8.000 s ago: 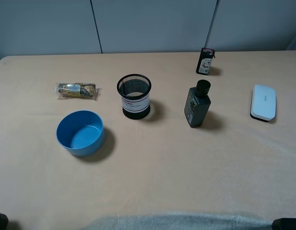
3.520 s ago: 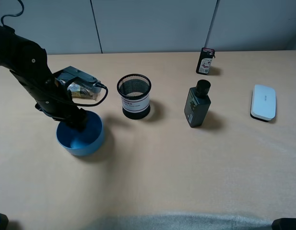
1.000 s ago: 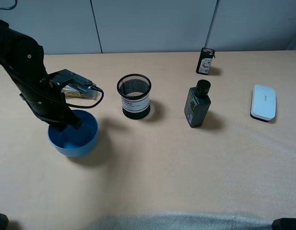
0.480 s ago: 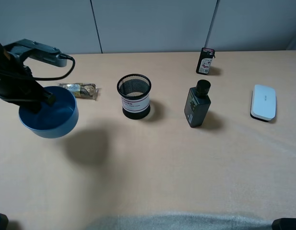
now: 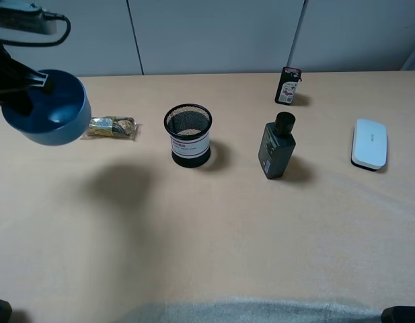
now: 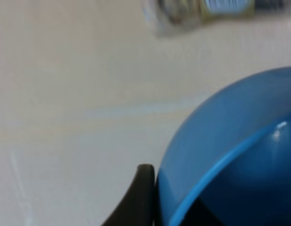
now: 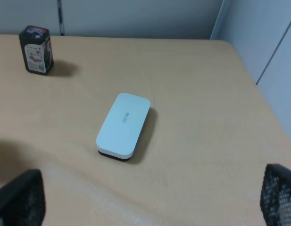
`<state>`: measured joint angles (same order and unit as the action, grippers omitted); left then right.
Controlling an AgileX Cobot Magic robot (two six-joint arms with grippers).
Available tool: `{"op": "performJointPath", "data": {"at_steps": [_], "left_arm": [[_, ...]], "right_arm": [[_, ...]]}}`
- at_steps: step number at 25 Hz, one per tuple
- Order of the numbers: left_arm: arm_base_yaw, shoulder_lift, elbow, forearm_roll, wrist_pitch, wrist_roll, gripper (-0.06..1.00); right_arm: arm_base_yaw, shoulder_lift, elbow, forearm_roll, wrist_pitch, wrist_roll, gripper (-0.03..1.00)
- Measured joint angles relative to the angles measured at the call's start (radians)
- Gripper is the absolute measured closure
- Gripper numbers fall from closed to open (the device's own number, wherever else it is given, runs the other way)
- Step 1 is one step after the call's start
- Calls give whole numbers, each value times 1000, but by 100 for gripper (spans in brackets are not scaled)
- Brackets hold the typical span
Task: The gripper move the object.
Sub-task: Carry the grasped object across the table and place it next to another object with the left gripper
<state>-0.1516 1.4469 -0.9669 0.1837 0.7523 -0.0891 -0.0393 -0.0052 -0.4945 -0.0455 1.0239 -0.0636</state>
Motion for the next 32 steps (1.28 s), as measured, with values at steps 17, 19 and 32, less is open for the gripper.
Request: {"op": "performJointPath", "data": {"at_steps": [17, 19, 32], "left_arm": [[146, 189, -305, 35, 59, -39, 87], [157, 243, -360, 37, 60, -39, 87], [162, 518, -600, 37, 76, -39, 87]], "right_arm": [[0, 0, 0, 0, 0, 0, 27], [0, 0, 0, 0, 0, 0, 27], [0, 0, 0, 0, 0, 0, 27]]}}
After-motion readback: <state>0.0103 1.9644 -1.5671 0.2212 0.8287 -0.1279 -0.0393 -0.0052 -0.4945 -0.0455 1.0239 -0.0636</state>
